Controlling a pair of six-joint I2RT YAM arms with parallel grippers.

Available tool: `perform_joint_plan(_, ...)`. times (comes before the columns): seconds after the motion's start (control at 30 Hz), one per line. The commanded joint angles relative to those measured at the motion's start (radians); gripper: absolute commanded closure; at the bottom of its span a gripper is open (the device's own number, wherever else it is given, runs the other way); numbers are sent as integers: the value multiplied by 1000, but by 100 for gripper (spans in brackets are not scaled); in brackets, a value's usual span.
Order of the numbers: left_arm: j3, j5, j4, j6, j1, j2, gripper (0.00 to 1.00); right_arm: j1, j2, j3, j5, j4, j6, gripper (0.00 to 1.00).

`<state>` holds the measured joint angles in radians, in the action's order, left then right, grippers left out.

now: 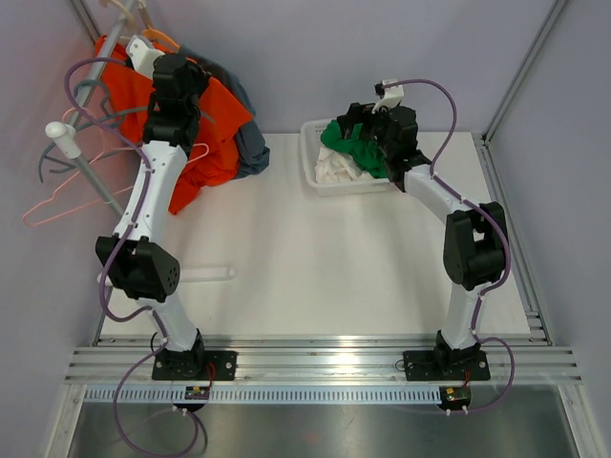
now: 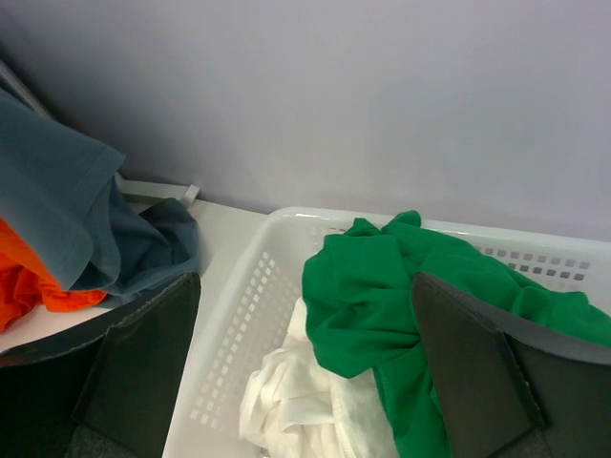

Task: Remove the t-shirt from the hanger
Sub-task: Grab a hanger with a tshirt on it with the left arm

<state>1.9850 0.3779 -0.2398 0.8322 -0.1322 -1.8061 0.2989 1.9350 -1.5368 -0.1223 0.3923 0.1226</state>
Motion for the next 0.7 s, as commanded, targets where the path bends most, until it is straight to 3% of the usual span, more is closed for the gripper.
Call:
perform_joint_plan(0.0, 12, -13, 99, -45, 0, 99, 100, 29, -34, -34, -39, 31, -38, 1)
perform_joint_plan(0.57, -17, 4, 39, -77, 0, 157, 100, 48, -13, -59, -39, 16, -46, 1)
perform_joint_plan(0.67, -43, -2, 49, -76, 0, 157, 84, 48, -13, -59, -39, 14, -51, 1)
